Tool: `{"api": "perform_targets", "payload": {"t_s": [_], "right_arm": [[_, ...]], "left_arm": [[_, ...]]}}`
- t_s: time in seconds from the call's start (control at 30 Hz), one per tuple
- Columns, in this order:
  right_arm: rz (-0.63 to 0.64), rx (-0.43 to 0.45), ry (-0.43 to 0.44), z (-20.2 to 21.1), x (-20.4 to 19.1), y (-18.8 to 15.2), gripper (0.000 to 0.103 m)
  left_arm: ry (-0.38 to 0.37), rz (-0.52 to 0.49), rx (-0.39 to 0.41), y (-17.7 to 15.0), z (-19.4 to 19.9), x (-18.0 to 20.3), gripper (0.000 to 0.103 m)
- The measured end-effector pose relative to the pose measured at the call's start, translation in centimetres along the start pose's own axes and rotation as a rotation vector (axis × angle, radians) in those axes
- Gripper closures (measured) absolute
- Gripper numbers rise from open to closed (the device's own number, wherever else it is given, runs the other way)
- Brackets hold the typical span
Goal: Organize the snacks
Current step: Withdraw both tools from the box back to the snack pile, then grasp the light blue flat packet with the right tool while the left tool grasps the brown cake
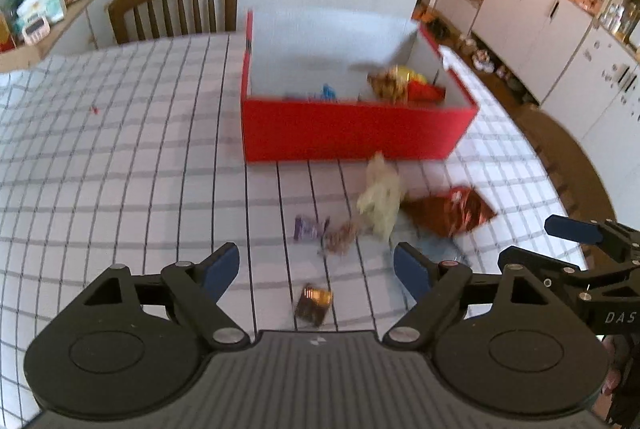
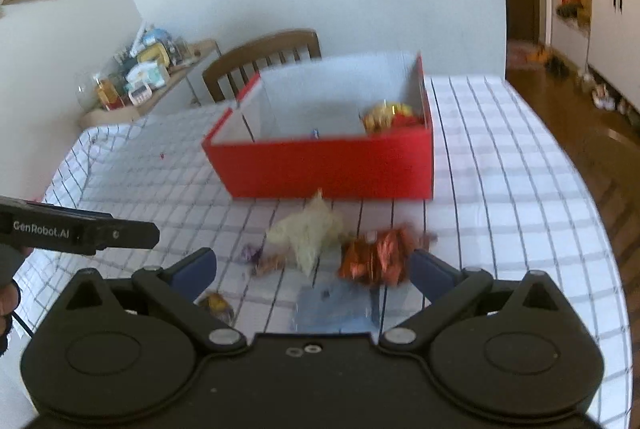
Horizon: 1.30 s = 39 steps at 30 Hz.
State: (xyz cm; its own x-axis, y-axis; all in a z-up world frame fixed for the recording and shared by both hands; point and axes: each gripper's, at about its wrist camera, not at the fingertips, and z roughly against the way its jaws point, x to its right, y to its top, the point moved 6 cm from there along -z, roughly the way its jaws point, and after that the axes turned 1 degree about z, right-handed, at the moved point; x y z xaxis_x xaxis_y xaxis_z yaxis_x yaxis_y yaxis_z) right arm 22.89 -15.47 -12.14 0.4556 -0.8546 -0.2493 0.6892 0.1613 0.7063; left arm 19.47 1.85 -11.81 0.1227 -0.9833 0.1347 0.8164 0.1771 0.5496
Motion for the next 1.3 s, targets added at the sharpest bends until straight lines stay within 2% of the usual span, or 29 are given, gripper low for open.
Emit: {"api": "perform_targets", "payload": {"t_s": [0.33, 0.5, 0.57, 0.8, 0.93, 1.1, 1.2, 1.3], "right_arm": [[-0.067, -0.118, -0.074, -3.8, 2.1, -4.3, 0.005], [-0.093, -0.161, -0.082, -6.1, 2.6, -5.0, 0.006], [-0.098, -0.18, -0.088, -7.3, 2.7, -5.2, 0.01], [-0.075, -0.222, -0.108, -9.6, 2.6, -5.7, 0.019], [-0.031, -0.214, -0.11, -10.0, 2.0, -5.6, 0.02], [0.069, -0.215, -0.127, -10.0, 0.8, -6.0, 0.026], [0.112, -0.206, -0.142, -9.9, 0.5, -6.2, 0.031], [0.139, -0.194, -0.154, -9.6, 0.2, -6.5, 0.037]], "left_arm": [[0.072, 0.001, -0.13, -3.3, -5.4, -0.4, 0.018], [0.066, 0.001, -0.171, -4.3, -7.9, -0.5, 0.018], [0.072, 0.005, -0.193, -4.6, -8.7, -0.4, 0.019], [0.087, -0.014, -0.186, -4.8, -9.9, -0.3, 0.02], [0.075, -0.031, -0.194, -4.9, -10.5, 0.0, 0.032], [0.089, -0.062, -0.194, -5.1, -10.7, 0.1, 0.047], [0.094, -0.066, -0.2, -5.2, -10.8, 0.1, 0.057], [0.092, -0.075, -0.197, -5.3, -10.7, 0.2, 0.061]]}}
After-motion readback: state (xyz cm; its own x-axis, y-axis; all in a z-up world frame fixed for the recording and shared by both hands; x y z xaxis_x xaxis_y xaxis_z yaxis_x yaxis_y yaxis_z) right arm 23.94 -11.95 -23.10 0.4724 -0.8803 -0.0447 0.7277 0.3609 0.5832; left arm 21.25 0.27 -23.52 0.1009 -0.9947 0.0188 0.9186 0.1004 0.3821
